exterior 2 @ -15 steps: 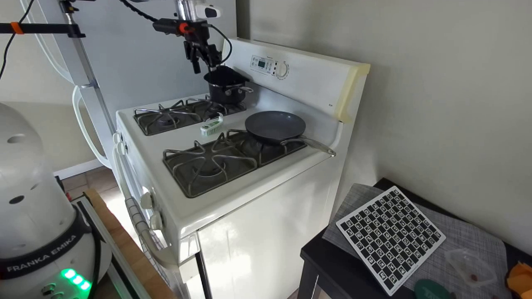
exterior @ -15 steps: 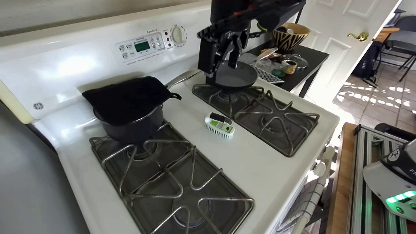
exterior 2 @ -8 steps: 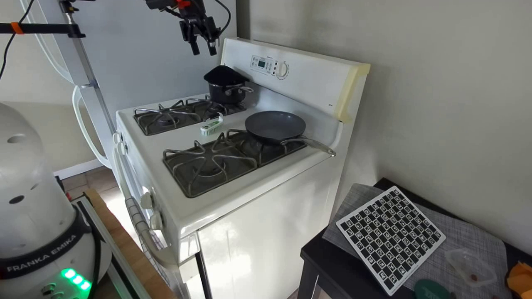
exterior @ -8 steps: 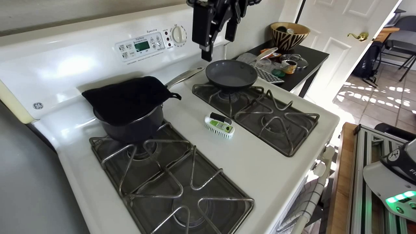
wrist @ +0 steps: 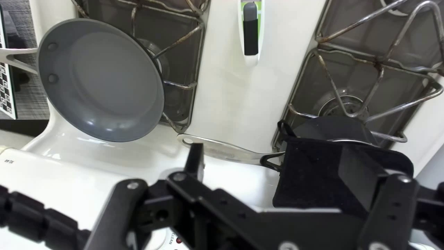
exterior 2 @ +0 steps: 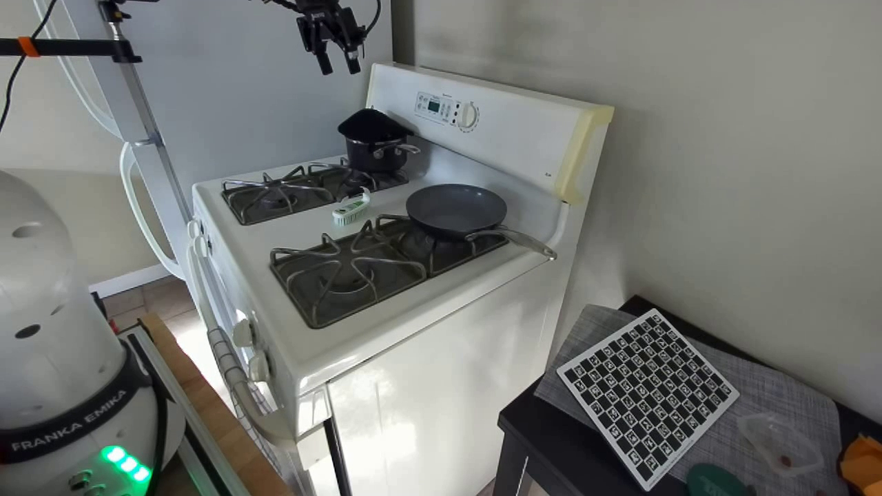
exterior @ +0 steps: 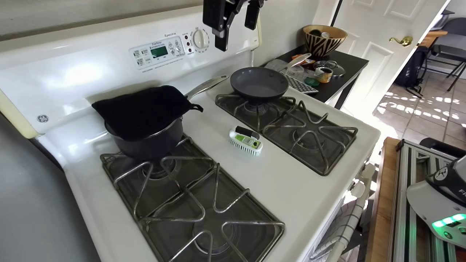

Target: Brush the top of the stove.

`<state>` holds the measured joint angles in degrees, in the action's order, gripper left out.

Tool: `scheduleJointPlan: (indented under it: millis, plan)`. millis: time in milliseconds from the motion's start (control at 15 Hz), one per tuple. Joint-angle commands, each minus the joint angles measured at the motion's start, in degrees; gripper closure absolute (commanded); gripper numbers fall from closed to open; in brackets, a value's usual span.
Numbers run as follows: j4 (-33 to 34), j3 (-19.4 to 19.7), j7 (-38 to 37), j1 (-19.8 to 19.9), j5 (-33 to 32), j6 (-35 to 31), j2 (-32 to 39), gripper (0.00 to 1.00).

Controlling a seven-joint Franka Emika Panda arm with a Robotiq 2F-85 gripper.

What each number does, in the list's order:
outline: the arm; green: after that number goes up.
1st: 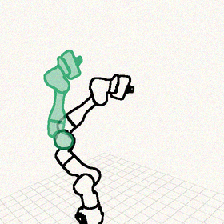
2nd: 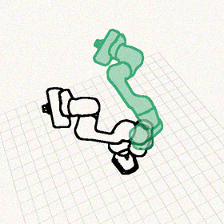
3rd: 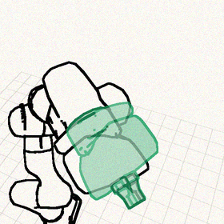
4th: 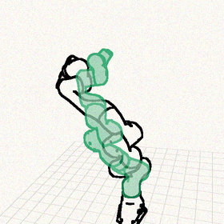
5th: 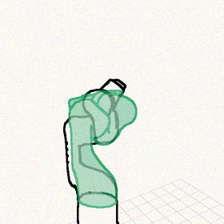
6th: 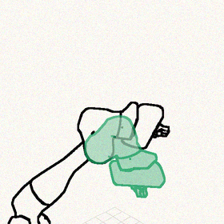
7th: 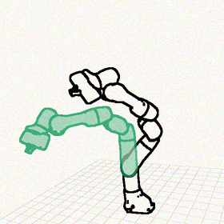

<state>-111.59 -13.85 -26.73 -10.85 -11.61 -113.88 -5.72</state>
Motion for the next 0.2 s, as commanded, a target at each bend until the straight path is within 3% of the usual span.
scheduleJointPlan:
  millis: [0,133]
  plan:
    - [0.21,-0.06,-0.02,0.03,-0.01,0.21,0.08,0.0]
    - [0.21,-0.06,-0.03,0.03,-0.02,0.21,0.08,0.0]
